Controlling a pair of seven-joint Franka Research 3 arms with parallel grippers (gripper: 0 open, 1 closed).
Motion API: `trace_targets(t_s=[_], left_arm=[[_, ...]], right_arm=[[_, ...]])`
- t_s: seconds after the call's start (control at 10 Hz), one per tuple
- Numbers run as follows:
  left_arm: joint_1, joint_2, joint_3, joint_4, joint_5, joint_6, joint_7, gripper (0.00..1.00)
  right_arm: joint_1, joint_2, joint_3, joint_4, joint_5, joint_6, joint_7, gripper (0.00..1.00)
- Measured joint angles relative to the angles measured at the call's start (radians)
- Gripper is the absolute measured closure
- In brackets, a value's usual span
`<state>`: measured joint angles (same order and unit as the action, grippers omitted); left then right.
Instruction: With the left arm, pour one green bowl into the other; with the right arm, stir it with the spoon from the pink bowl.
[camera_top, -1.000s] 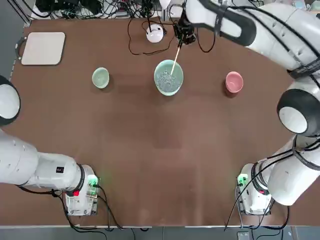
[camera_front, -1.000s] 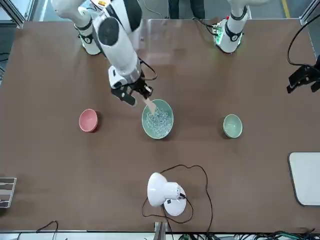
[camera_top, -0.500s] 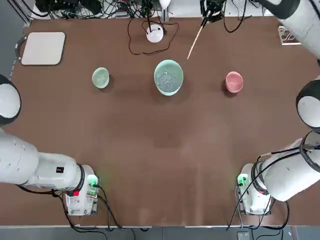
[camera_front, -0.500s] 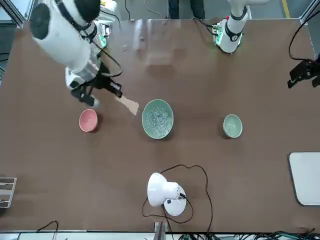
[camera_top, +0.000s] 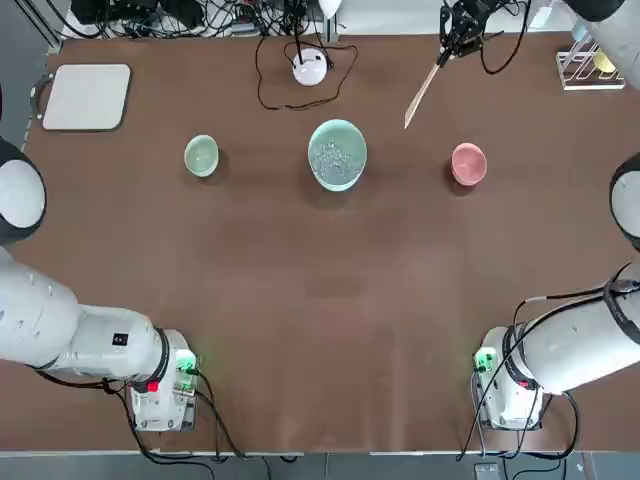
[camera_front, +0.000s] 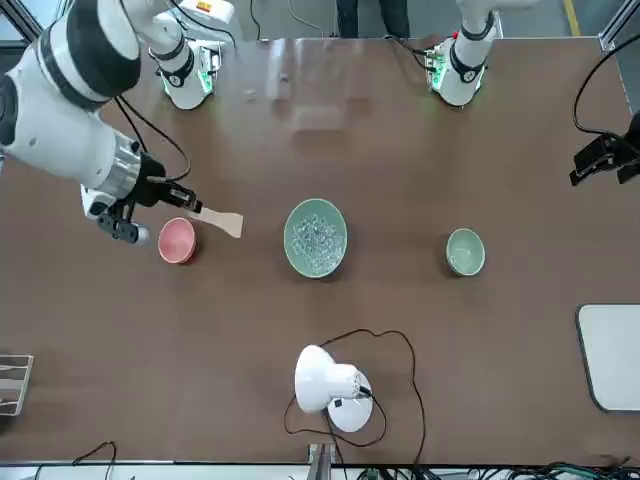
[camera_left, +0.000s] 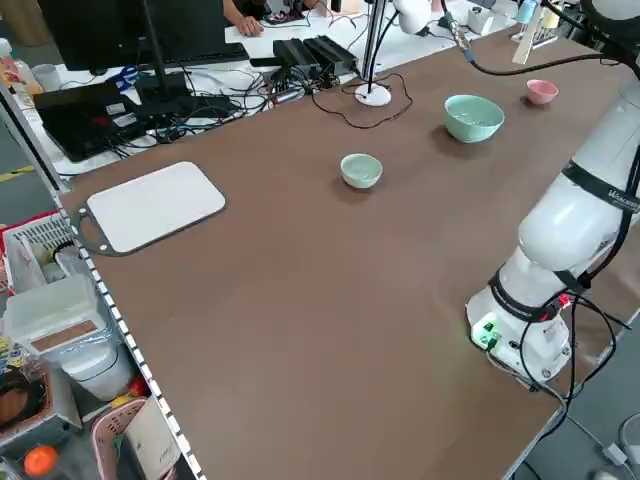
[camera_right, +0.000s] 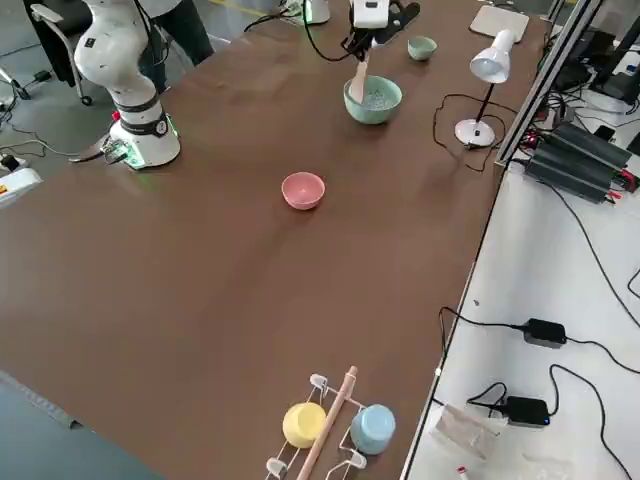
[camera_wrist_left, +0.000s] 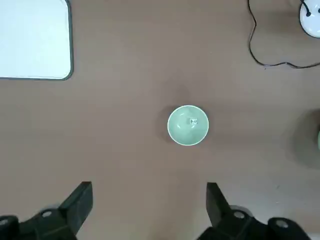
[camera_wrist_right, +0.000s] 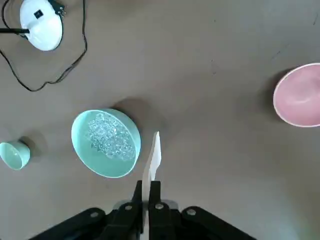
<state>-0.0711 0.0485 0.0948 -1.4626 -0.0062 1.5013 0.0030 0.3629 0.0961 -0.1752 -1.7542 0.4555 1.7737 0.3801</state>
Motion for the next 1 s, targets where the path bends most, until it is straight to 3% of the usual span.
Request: trace_targets(t_s=[0.7,1.0], left_arm=[[-0.003,0.0,-0.002,0.007,-0.001,0.0,0.0,0.0],[-0.007,0.0,-0.004,0.007,-0.001,0.0,0.0,0.0]], right_arm=[[-0.126,-0.02,0.0,-0.097,0.025,-0.015,-0.229,0.94],[-0.262,-0.023,-0.001,-0.115,0.029,-0.087,-0.44,0.94]])
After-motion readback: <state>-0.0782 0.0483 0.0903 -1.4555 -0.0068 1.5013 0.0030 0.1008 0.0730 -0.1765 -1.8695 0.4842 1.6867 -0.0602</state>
